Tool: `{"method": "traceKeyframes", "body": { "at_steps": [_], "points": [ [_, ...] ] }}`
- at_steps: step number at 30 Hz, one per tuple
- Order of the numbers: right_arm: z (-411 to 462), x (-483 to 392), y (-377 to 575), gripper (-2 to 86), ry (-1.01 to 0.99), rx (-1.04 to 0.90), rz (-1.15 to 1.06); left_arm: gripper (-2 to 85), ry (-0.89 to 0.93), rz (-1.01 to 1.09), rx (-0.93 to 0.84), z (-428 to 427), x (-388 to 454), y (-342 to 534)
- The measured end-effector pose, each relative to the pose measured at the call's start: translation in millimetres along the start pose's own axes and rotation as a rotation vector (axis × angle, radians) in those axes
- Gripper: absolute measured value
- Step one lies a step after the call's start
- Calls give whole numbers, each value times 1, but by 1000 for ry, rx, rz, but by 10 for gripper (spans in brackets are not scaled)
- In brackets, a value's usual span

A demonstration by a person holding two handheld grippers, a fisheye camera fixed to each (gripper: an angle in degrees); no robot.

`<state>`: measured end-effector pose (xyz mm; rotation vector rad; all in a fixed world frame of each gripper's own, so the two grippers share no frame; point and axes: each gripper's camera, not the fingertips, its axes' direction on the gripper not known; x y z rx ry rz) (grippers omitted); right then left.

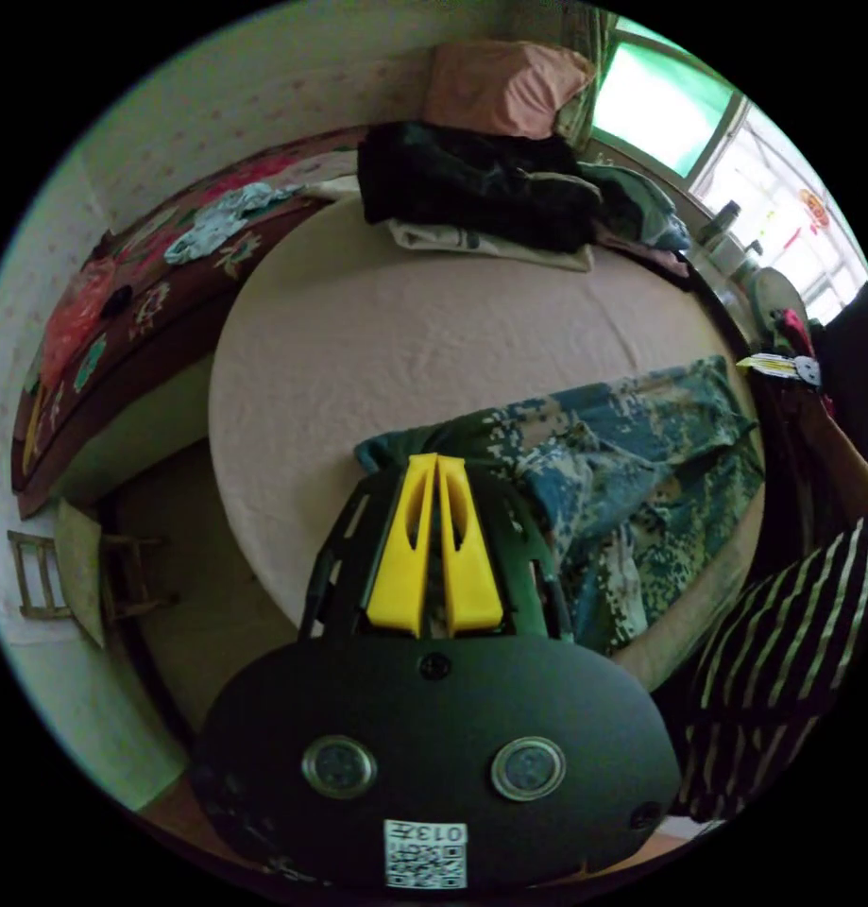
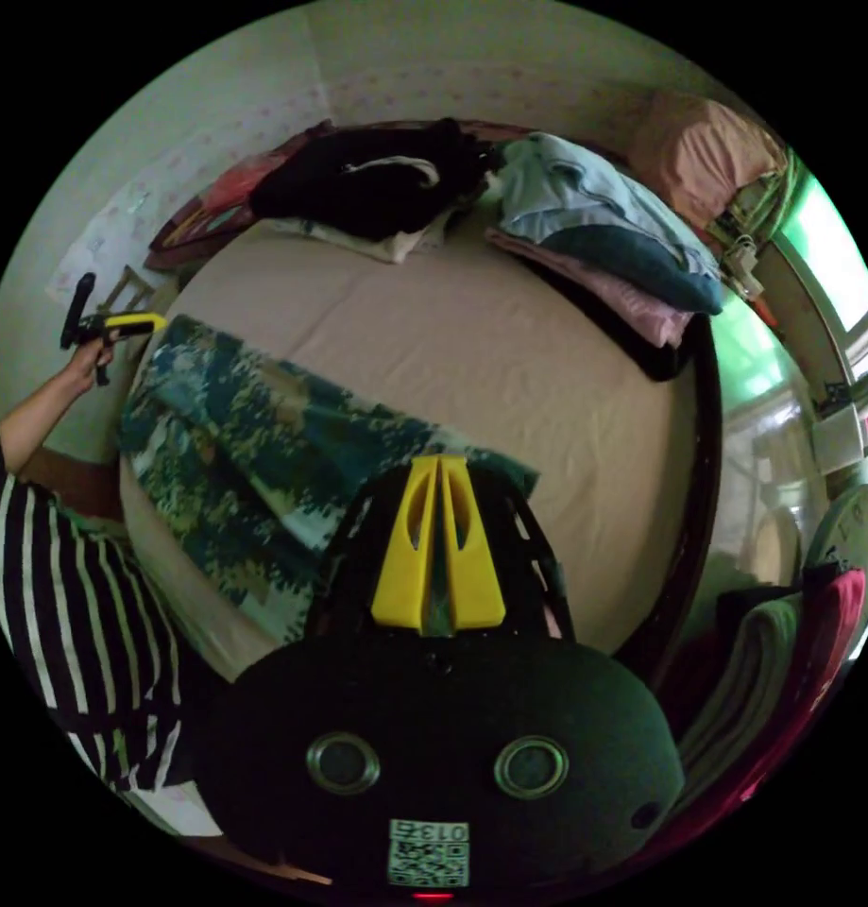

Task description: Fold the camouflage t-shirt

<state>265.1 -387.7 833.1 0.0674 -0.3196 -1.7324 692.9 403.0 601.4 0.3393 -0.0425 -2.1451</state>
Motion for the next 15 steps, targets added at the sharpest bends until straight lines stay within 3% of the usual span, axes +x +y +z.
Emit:
{"method": "traceKeyframes", "body": {
  "at_steps": [6,7,11,15],
  "points": [
    [41,-44,20,1,103,-197,76,-3,-5,83,-159,23,3,15],
    [40,-49,17,2,108,-194,85,-2,-23,82,-221,30,0,18],
    [12,-83,-16,8,137,2,-2,5,44,52,-72,10,-19,33],
    [21,-159,-81,25,-89,55,-258,25,88,179,-68,11,-16,44]
  ]
}}
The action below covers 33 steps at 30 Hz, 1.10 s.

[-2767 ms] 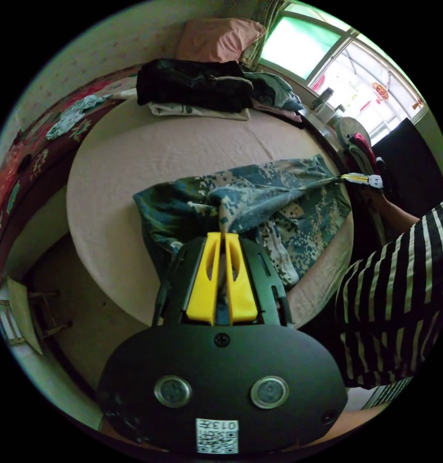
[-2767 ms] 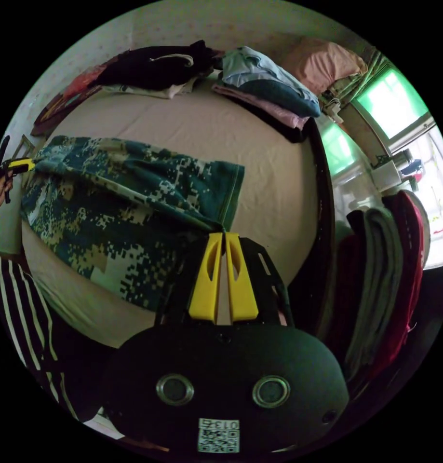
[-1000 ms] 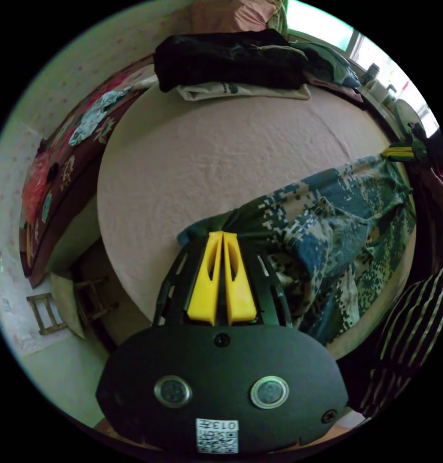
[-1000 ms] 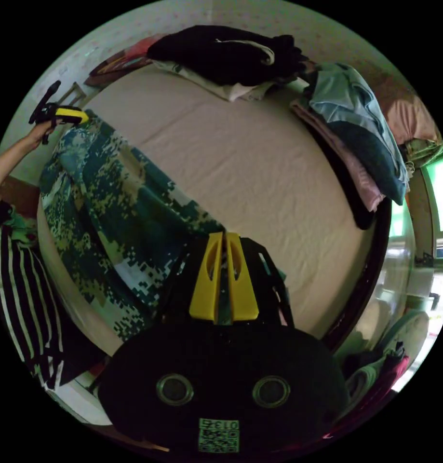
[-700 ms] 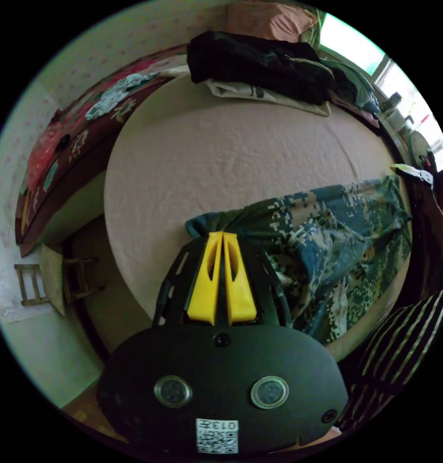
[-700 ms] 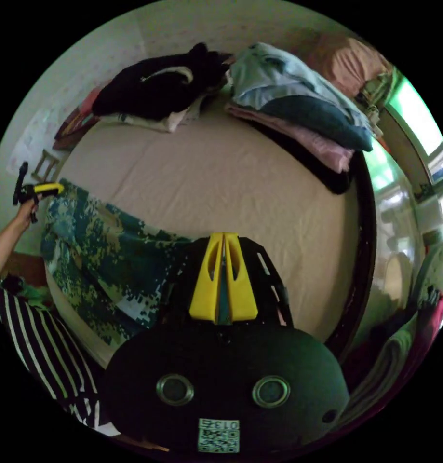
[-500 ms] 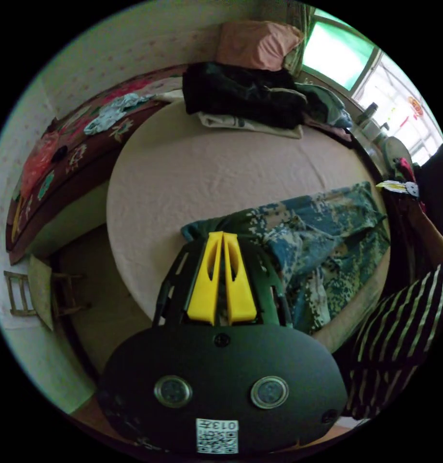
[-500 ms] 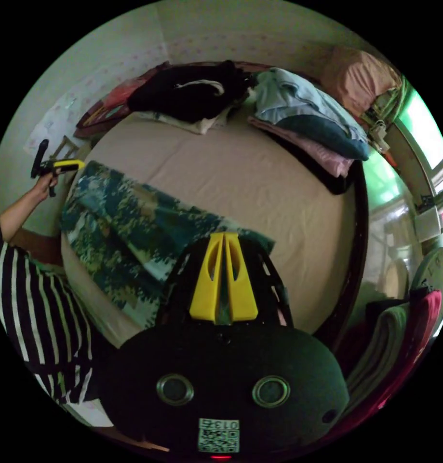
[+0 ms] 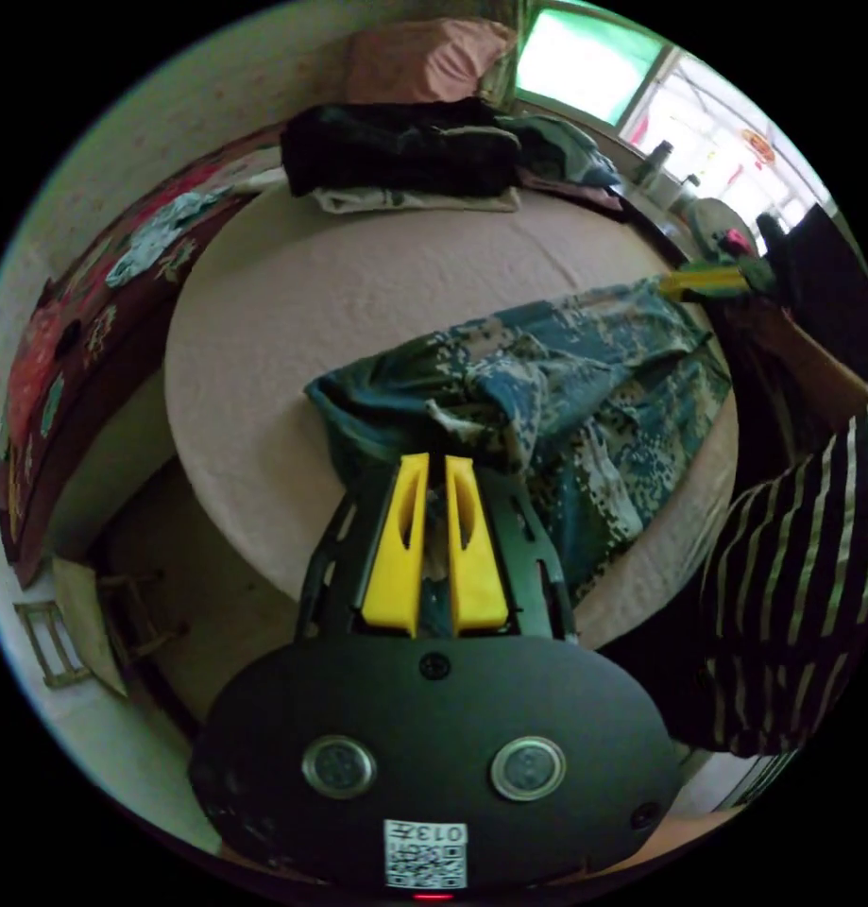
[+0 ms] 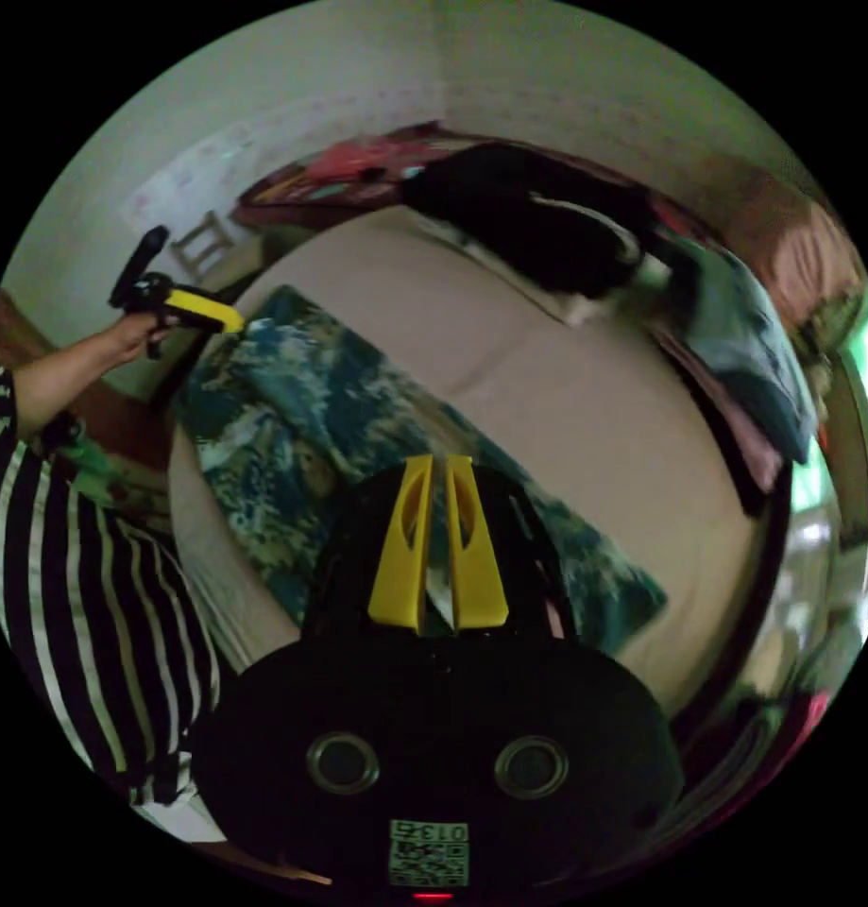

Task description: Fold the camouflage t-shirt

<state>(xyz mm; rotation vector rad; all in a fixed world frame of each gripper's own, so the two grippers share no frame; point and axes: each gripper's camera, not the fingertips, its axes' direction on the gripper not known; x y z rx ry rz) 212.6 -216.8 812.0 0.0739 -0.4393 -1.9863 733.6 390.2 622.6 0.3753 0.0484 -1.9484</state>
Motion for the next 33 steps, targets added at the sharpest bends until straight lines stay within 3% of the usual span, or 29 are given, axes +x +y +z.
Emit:
{"method": "traceKeyframes", "body": {
  "at_steps": [4,11,18,24,28,33],
  "points": [
    [41,-67,-82,56,-83,-9,-276,31,-12,126,-156,27,2,2],
    [108,-121,-160,67,-122,-181,-431,3,7,143,-142,29,-19,16],
    [106,-131,-163,18,-53,-194,-385,0,29,97,-69,25,-36,34],
    [81,-120,-124,12,-140,-86,-48,3,112,-43,8,27,-64,53],
    [112,-133,-98,21,-227,-236,54,17,153,-197,18,31,-88,65],
    [93,-138,-101,68,-151,-49,10,73,171,-184,169,10,-91,66]
  ]
}}
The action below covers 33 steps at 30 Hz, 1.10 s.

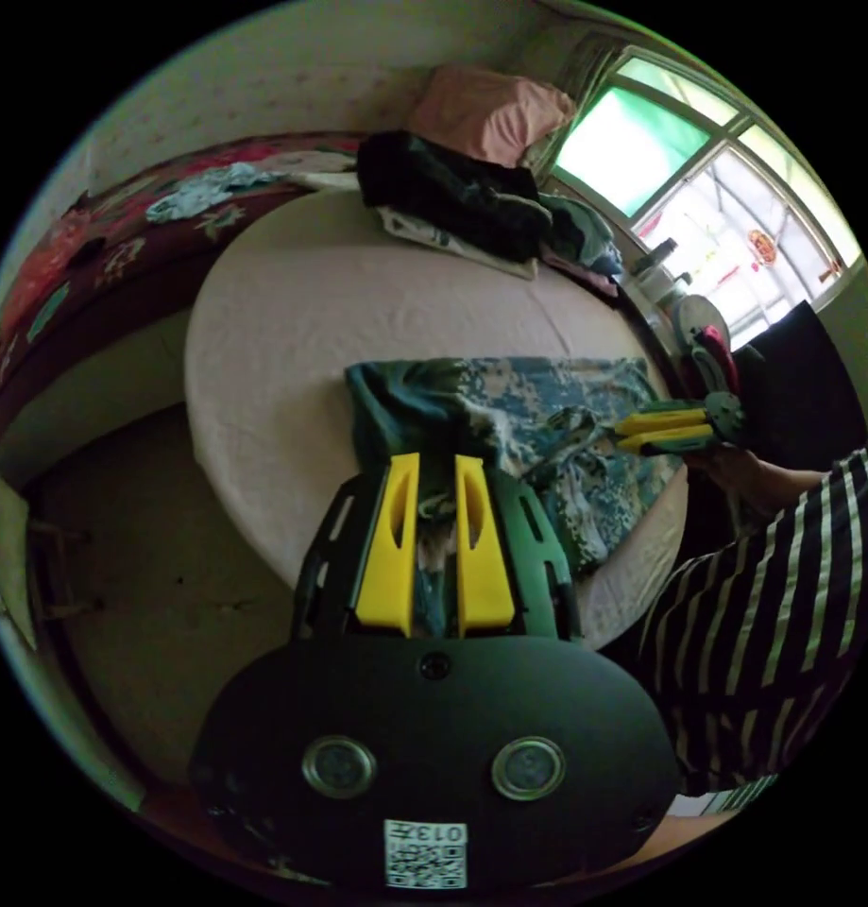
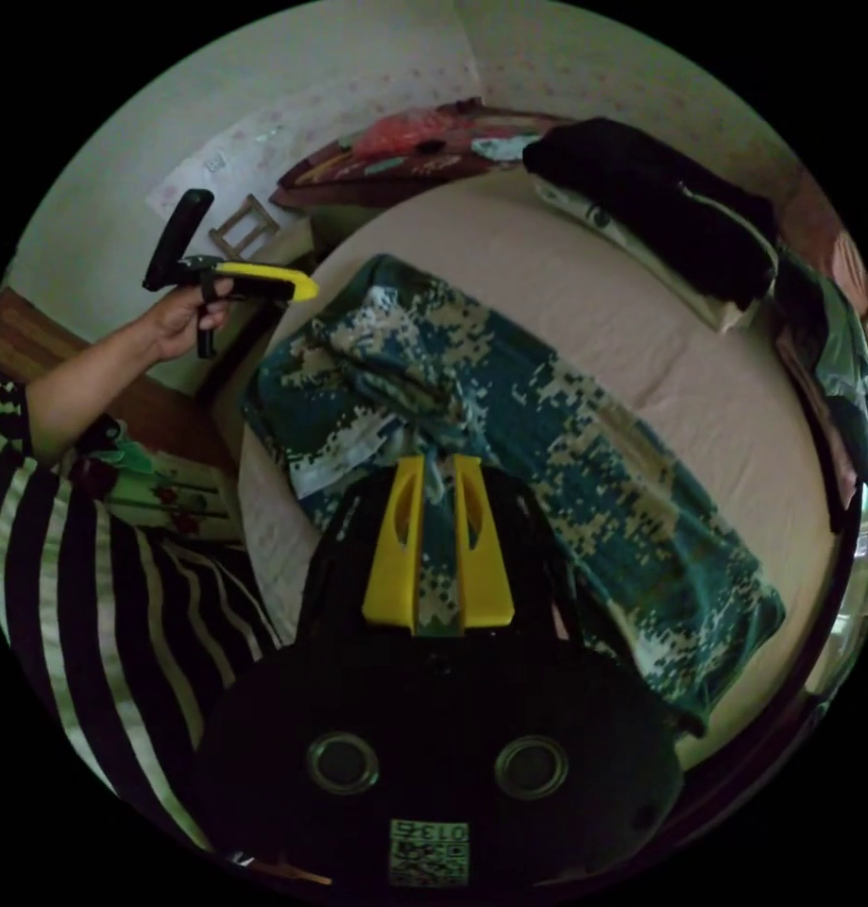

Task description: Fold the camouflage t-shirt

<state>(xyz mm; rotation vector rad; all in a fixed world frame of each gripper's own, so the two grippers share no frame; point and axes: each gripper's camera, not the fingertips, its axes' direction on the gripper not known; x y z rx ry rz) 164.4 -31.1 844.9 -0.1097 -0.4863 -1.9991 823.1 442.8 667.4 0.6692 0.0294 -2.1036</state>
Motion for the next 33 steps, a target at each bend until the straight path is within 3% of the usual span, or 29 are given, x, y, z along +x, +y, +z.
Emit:
{"method": "traceKeyframes", "body": {
  "at_steps": [4,8,14,20,24,29,31,33],
  "points": [
    [12,10,-29,90,-20,3,-47,80,26,111,-118,23,15,-22],
    [32,2,-53,55,-18,-72,-191,13,-53,197,-249,42,25,-39],
    [14,-15,-66,17,34,-90,-258,-2,12,217,-176,5,18,-42],
    [-1,-24,-66,12,-296,-100,-176,-3,15,237,-100,-19,13,-45],
    [7,-13,-75,15,-482,-115,-54,-3,24,286,-149,-7,21,-62],
    [57,7,-68,26,-507,-260,159,3,-135,350,-294,35,35,-79],
    [74,5,-58,38,-445,-317,170,9,-161,284,-348,41,30,-79],
    [71,1,-53,54,-405,-309,149,20,-133,227,-268,28,25,-75]
  ]
}}
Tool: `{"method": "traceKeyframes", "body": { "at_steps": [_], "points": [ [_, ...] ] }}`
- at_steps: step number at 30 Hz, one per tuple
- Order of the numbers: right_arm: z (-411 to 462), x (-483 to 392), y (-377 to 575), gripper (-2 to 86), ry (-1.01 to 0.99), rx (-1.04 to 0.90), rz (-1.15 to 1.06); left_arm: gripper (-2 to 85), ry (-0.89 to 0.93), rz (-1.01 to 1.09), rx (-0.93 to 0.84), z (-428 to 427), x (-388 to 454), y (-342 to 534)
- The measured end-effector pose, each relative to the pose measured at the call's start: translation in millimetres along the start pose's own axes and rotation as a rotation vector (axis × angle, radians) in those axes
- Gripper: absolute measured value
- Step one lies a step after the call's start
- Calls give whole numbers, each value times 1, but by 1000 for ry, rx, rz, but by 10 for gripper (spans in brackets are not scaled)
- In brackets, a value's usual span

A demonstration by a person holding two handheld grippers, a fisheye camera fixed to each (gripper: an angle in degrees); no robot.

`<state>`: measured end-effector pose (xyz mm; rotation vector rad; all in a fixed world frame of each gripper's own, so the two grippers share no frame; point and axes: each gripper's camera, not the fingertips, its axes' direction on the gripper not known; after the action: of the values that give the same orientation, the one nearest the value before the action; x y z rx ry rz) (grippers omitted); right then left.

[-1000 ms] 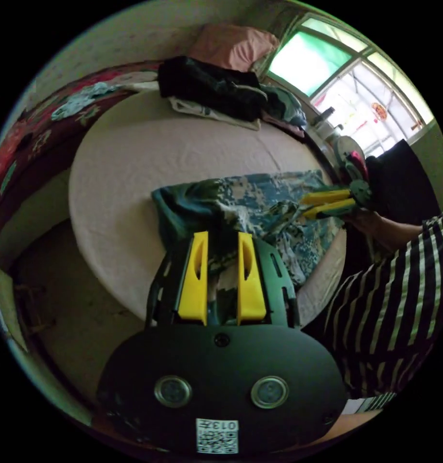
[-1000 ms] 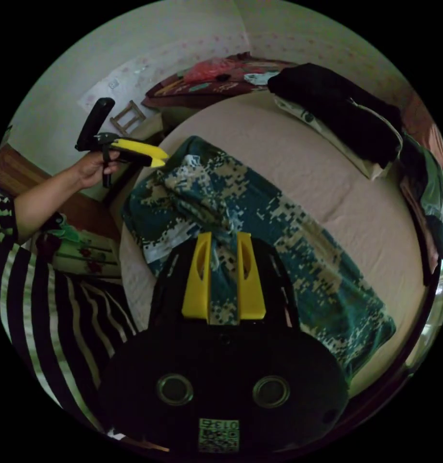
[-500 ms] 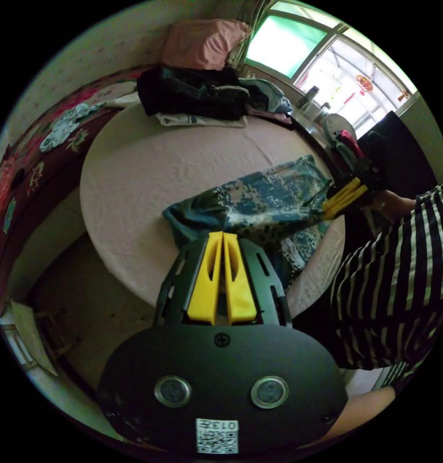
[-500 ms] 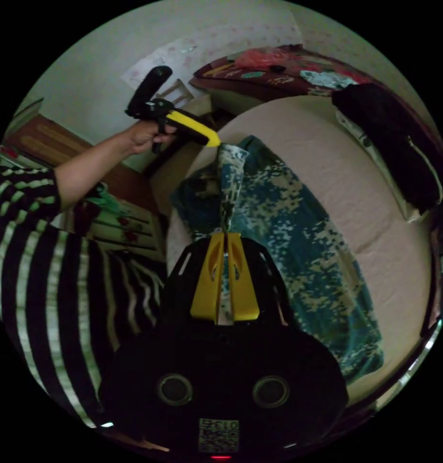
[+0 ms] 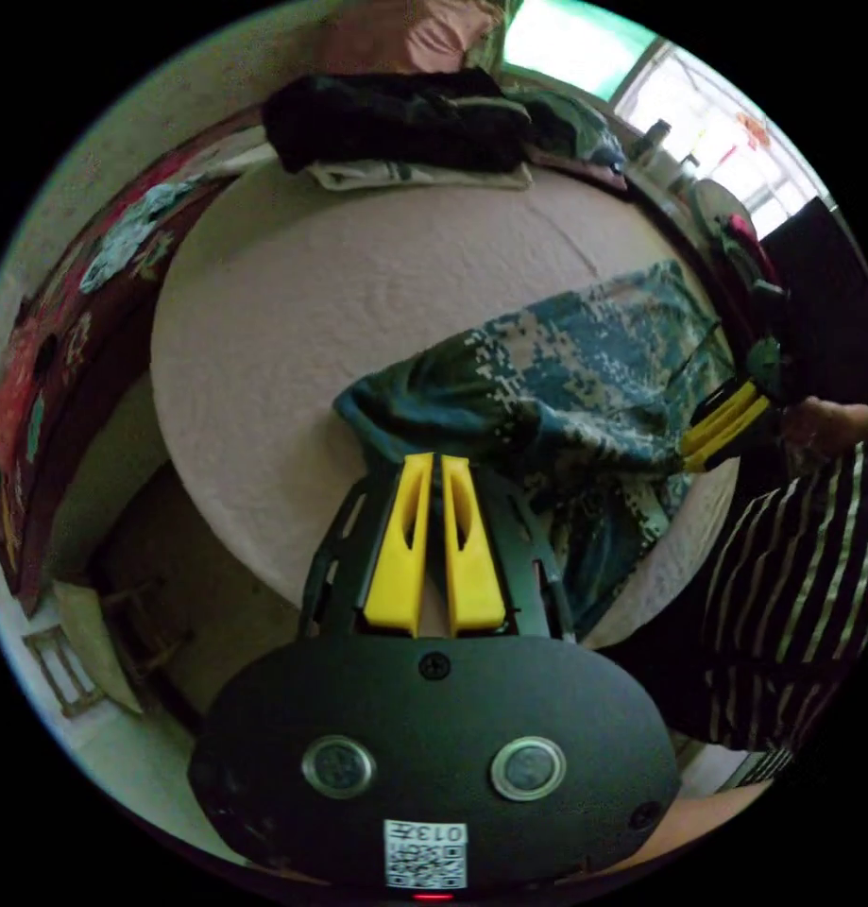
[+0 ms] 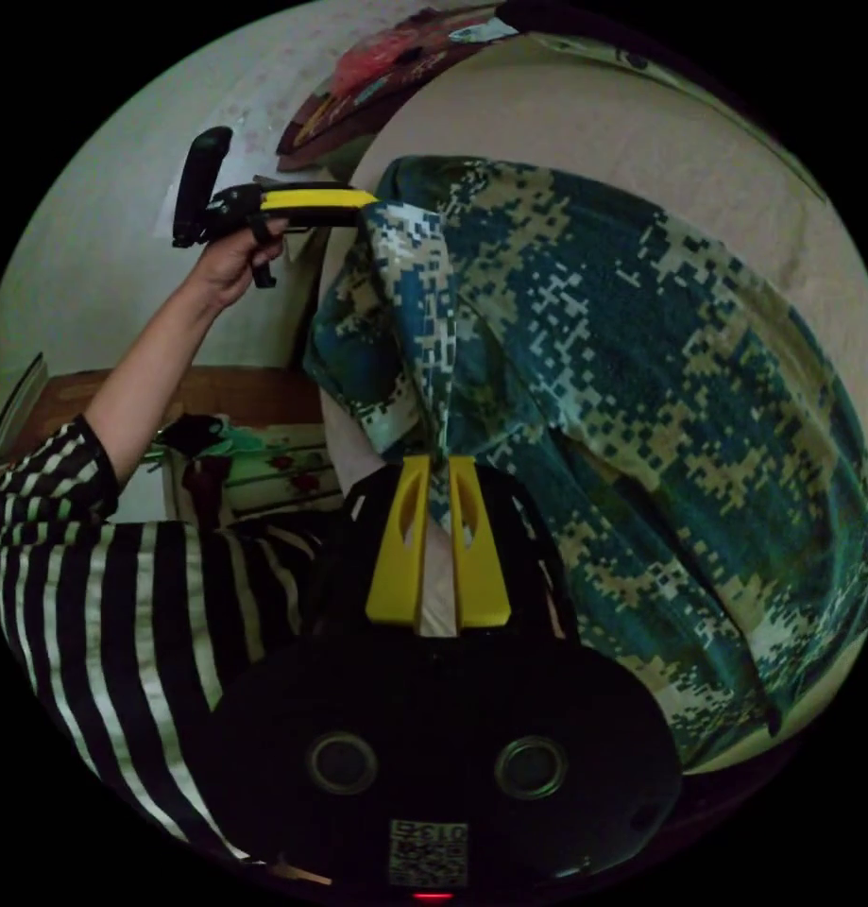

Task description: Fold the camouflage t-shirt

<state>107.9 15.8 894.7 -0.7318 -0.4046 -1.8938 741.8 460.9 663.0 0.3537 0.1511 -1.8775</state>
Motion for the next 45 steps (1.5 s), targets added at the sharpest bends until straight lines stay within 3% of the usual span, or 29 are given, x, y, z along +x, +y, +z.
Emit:
{"method": "traceKeyframes", "body": {
  "at_steps": [4,12,21,30,33,37,40,42,45],
  "points": [
    [-25,-13,10,66,119,146,-31,52,54,46,97,-25,9,23],
    [-21,-64,-54,73,282,280,-282,22,-63,201,-84,1,46,-1],
    [34,-87,-113,51,397,56,-380,-2,-6,247,-166,-11,35,-12],
    [29,-102,-92,7,571,211,-322,-1,41,198,-184,-1,27,-19],
    [24,-99,-85,9,469,229,-304,0,73,168,-173,-2,20,-14],
    [0,-101,-53,4,501,295,-240,1,9,69,-169,-12,7,-1],
    [-8,-112,-15,4,526,358,-290,0,8,-21,-64,-29,1,9],
    [-2,-121,4,3,494,333,-350,-1,66,-1,31,-37,10,9],
    [19,-132,21,3,468,252,-406,-3,80,111,-20,-24,35,-4]
  ]
}}
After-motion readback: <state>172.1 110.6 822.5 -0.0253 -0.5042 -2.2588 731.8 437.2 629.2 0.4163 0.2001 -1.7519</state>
